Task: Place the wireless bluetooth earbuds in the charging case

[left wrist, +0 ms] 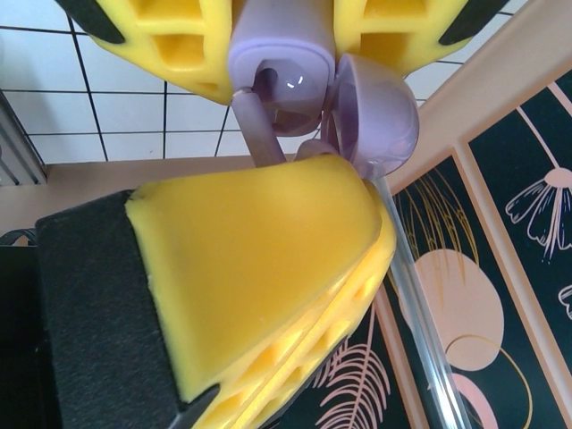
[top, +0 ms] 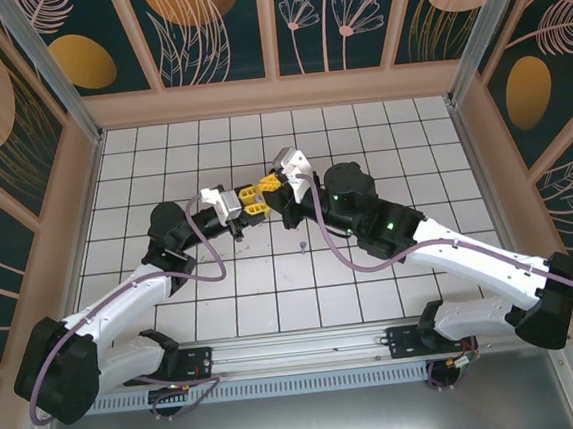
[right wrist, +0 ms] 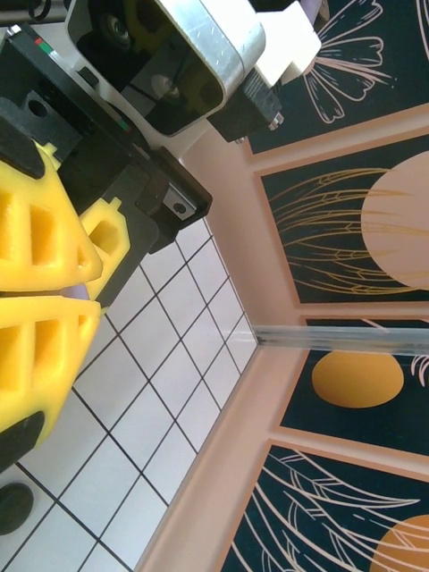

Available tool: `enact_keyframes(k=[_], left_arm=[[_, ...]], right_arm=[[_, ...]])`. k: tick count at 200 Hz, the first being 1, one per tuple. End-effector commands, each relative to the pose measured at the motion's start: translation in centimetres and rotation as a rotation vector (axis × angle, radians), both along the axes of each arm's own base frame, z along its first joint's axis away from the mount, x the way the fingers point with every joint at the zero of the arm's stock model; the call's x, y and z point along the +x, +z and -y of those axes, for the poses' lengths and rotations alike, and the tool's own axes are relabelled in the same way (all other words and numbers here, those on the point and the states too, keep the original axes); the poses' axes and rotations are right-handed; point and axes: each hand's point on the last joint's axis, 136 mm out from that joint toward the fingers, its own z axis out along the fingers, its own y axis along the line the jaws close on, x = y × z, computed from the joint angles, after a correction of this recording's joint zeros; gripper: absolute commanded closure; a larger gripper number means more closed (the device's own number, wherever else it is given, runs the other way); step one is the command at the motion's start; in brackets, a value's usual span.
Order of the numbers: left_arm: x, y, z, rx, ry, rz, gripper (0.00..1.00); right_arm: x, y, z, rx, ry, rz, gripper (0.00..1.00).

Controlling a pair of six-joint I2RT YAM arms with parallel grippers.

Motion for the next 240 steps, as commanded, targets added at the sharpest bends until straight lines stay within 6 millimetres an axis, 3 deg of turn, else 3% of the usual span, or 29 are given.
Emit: enact_keyframes(k=[1,129,240], left_arm=[[-1.5,2.7,0.1,-0.042,-0.056,0.085,1.0],[-2.4,3.1,0.6,-0.043,-0.096,0.096,1.0],[-2.7,4.4,0.7,-0.078,-0.094,0.119,1.0]], right_arm=[[1.3,-0.2,0.8,0.008,-0.062,0.015,0.94],[2.6,-0.5,1.4,0.016,-0.131,0.039,0.93],[0.9,-3.1,0.7,-0.06,-0.064,0.038,0.94]])
